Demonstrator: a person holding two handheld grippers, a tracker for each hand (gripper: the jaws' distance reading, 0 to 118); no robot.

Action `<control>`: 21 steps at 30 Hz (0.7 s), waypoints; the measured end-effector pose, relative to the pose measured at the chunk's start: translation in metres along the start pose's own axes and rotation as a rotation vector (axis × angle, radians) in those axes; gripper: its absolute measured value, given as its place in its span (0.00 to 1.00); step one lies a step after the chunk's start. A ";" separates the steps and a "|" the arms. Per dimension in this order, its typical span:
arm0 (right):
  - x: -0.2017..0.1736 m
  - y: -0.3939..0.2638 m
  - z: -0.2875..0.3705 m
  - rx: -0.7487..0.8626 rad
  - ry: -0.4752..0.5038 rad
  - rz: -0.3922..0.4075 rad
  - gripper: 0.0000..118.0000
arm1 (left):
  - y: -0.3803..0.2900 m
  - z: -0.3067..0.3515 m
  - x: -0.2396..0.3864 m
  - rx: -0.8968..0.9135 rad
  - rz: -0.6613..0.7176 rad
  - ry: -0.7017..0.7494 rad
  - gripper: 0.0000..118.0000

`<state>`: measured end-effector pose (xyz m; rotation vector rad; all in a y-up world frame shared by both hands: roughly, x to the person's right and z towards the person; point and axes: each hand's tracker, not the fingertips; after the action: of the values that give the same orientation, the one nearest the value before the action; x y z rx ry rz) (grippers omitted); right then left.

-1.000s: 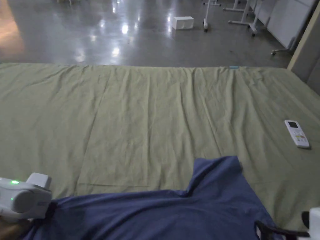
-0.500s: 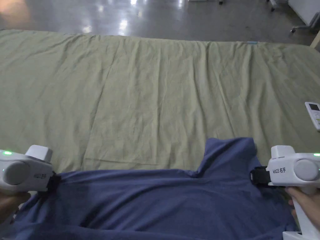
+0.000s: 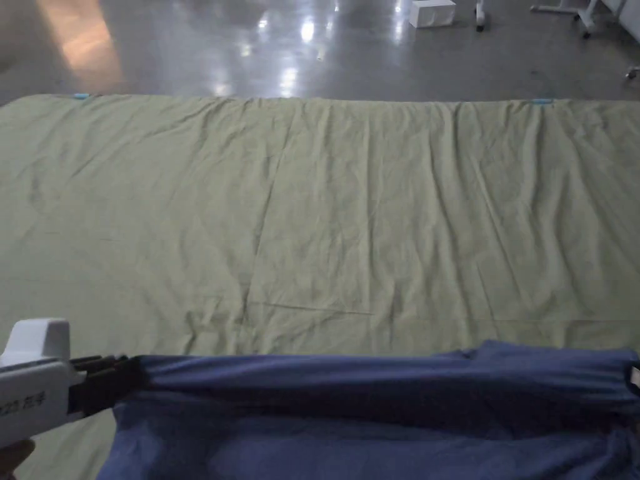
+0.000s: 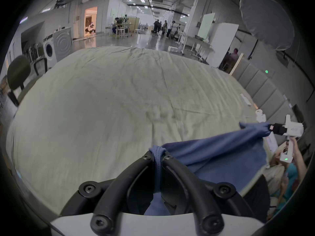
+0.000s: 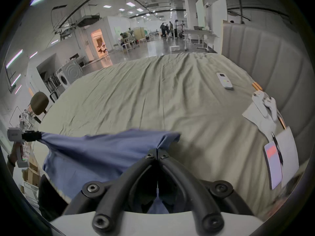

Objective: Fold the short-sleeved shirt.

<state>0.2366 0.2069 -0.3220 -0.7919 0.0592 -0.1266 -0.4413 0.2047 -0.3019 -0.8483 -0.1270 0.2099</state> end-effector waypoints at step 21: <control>0.021 -0.143 0.033 -0.051 -0.083 -0.157 0.76 | -0.112 0.035 -0.014 0.026 0.070 0.100 0.77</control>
<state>0.2477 0.1281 -0.1972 -0.8517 -0.0791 -0.2418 -0.4470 0.1554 -0.1949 -0.8360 -0.0013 0.2339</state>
